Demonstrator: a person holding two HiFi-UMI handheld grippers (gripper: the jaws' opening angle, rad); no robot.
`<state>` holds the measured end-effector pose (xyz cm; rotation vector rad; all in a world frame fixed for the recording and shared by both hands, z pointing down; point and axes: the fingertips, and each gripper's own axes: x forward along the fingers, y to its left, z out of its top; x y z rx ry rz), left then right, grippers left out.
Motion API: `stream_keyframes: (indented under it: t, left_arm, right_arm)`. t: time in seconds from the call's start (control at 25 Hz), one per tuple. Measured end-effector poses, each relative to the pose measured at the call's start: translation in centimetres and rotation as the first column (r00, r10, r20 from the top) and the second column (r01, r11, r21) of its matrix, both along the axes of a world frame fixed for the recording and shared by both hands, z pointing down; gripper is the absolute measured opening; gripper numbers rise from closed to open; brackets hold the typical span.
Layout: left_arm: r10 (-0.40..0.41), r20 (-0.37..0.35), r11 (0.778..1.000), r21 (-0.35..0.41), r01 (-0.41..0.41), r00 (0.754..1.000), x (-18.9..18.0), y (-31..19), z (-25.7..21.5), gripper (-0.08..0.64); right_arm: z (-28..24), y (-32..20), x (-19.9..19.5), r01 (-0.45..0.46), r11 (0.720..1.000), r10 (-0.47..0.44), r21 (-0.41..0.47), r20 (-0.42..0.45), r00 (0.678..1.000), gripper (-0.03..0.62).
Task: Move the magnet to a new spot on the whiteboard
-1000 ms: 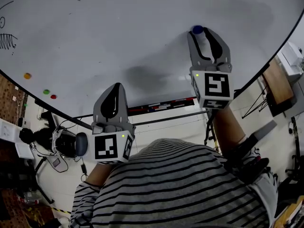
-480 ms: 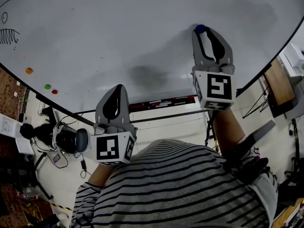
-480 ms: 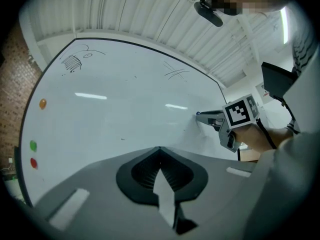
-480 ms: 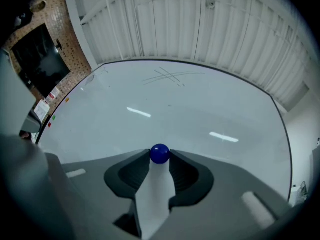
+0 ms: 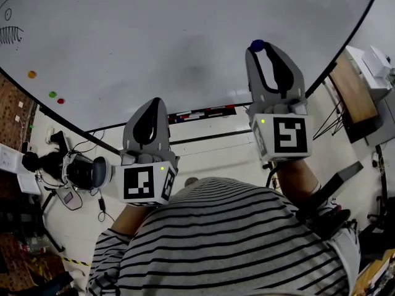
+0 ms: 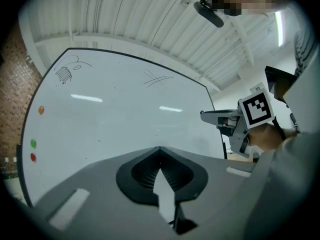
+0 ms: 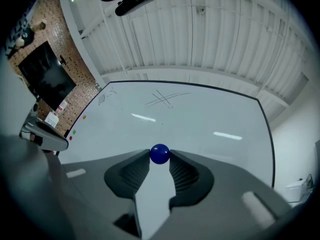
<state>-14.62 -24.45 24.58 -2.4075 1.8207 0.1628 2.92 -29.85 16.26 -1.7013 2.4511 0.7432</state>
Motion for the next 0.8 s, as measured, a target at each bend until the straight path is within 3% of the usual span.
stream_keyframes:
  t: [0.32,0.56,0.8]
  left_arm:
    - [-0.001,-0.010,1.000,0.002,0.001,1.000,7.7,6.2,0.3,0.017]
    - [-0.049,0.009,0.999,0.013,0.049,0.999,8.9,7.3,1.5,0.016]
    - [-0.059,0.039,0.998,0.030,0.058,0.997,10.5,11.9,-0.1,0.015]
  right_arm:
    - [2.3,7.9,5.7,0.054,0.998,-0.054,-0.045,-0.016,0.998,0.124]
    - [5.1,9.9,6.9,0.097,0.991,-0.099,-0.094,-0.012,0.995,0.124]
    - [3.6,15.0,8.8,0.100,0.990,-0.100,-0.102,0.007,0.995,0.124]
